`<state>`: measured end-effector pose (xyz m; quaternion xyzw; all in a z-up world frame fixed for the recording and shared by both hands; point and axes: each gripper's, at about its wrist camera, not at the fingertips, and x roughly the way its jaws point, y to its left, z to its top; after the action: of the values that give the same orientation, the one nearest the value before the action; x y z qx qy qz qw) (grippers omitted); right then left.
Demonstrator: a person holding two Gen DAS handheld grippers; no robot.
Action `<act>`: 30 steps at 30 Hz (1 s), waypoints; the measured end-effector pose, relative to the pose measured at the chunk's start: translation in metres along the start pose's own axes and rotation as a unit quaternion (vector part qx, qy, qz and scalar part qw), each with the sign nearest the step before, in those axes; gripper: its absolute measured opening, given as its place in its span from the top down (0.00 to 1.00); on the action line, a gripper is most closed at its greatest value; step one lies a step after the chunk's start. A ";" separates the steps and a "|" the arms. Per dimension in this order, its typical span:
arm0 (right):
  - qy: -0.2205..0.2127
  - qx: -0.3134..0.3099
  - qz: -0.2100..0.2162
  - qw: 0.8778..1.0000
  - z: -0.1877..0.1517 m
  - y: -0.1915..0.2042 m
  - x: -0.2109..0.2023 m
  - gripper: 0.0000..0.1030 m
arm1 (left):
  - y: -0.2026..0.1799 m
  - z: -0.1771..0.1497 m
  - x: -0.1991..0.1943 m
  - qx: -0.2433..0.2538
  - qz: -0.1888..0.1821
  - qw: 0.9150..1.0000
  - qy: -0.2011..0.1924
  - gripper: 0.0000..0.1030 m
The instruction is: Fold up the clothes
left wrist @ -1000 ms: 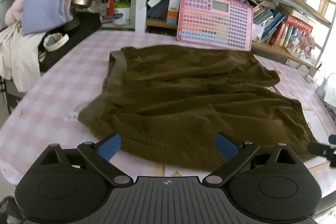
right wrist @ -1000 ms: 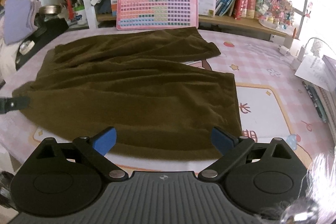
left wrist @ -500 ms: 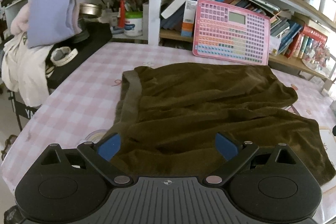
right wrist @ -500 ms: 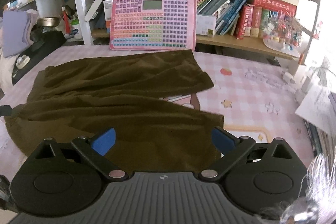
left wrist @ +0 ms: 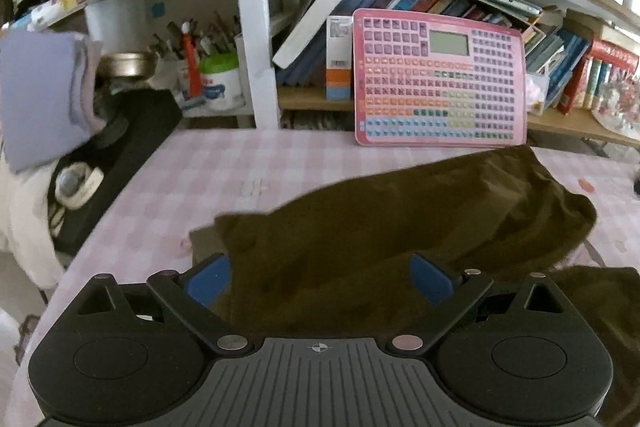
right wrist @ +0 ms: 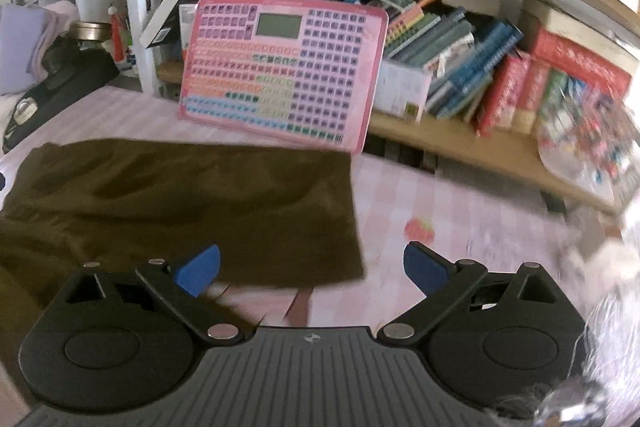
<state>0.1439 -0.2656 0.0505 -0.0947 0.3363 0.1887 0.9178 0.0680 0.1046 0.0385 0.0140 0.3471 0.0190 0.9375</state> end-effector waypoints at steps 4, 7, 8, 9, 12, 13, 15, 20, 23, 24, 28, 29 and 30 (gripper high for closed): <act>-0.003 -0.024 0.025 0.999 0.032 -0.022 0.034 0.04 | -0.002 0.020 0.020 0.019 -0.012 1.000 0.001 0.04; 0.001 -0.049 0.041 0.998 0.051 -0.033 0.061 0.04 | 0.000 0.033 0.034 0.018 -0.022 1.000 0.004 0.04; 0.003 -0.057 0.046 0.997 0.055 -0.035 0.070 0.04 | 0.002 0.036 0.038 0.016 -0.020 1.000 0.005 0.04; 0.006 -0.065 0.050 0.997 0.059 -0.036 0.077 0.04 | 0.003 0.038 0.042 0.014 -0.018 1.000 0.007 0.04; 0.008 -0.072 0.059 0.996 0.068 -0.043 0.099 0.04 | 0.008 0.043 0.057 0.004 -0.001 1.000 0.020 0.04; 0.008 -0.072 0.061 0.996 0.071 -0.046 0.105 0.05 | 0.010 0.044 0.062 0.003 0.004 1.000 0.026 0.04; 0.009 -0.067 0.067 0.995 0.076 -0.052 0.118 0.06 | 0.013 0.045 0.072 0.005 0.015 0.999 0.034 0.04; 0.032 -0.049 0.081 0.995 0.080 -0.060 0.155 0.22 | 0.020 0.047 0.095 0.023 0.031 0.999 0.037 0.05; 0.045 -0.045 0.083 0.994 0.079 -0.063 0.177 0.34 | 0.025 0.049 0.111 0.026 0.029 0.998 0.047 0.15; 0.050 -0.043 0.083 0.994 0.080 -0.064 0.183 0.39 | 0.026 0.049 0.115 0.028 0.030 0.998 0.051 0.19; 0.066 -0.031 0.085 0.994 0.080 -0.068 0.207 0.46 | 0.025 0.050 0.128 0.063 0.039 0.996 0.055 0.23; 0.070 -0.028 0.086 0.993 0.079 -0.068 0.212 0.47 | 0.024 0.050 0.129 0.073 0.035 0.995 0.055 0.24; 0.074 -0.025 0.086 0.993 0.079 -0.069 0.217 0.47 | 0.023 0.050 0.131 0.083 0.031 0.995 0.056 0.25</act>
<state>0.3705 -0.2435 -0.0282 -0.1018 0.4051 0.2676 0.8683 0.1992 0.1334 -0.0079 0.1010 0.3984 0.0201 0.9114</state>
